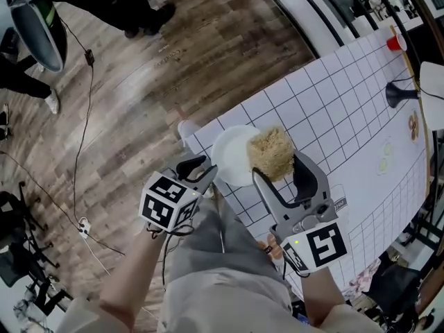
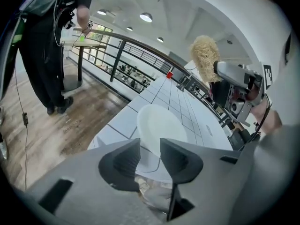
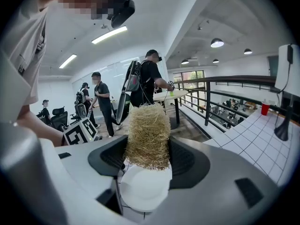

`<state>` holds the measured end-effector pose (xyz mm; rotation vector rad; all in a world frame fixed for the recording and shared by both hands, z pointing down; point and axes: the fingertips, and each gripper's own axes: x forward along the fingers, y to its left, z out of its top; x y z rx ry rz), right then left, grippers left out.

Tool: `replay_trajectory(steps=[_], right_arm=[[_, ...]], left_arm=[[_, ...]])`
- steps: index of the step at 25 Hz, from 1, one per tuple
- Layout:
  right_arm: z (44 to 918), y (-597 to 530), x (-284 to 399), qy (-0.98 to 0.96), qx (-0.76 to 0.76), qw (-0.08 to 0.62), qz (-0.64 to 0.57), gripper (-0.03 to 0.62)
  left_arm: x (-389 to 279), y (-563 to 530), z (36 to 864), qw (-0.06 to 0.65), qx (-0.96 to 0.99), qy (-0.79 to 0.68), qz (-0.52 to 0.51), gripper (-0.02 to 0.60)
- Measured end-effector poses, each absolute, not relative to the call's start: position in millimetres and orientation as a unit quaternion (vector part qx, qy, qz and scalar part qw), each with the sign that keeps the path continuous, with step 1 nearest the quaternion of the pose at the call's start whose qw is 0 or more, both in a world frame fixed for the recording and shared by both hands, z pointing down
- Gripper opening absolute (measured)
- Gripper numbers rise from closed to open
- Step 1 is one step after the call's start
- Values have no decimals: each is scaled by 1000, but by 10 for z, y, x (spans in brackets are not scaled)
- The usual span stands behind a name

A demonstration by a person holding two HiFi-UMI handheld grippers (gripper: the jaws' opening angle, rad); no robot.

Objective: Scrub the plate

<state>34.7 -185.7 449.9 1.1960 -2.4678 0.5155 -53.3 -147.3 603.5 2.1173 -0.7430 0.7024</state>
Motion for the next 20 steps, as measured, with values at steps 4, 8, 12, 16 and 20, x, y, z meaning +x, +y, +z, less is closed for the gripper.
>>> replay_trajectory(steps=[4,8,12,16,20], right_arm=[[4623,-1866,363,-867,424,179,192,264],[4696,-1874,392,-864,426,182,198,264],[4726,-1884,423,-862,428,183,202,265],[4768,-1884,442,-860,429,184,206,265],[4811,-1880,445,-859,430,183,210,265]], left_arm=[[-501,-1459,6131,423,819,-280,268,135],[-455,-1486,6152,455,810,-272,252,135],[-441,-1513,6142,470,804,-268,247,133],[-491,-1553,6182,486,790,-280,248,95],[-523,-1584,6217,502,778,-284,248,51]])
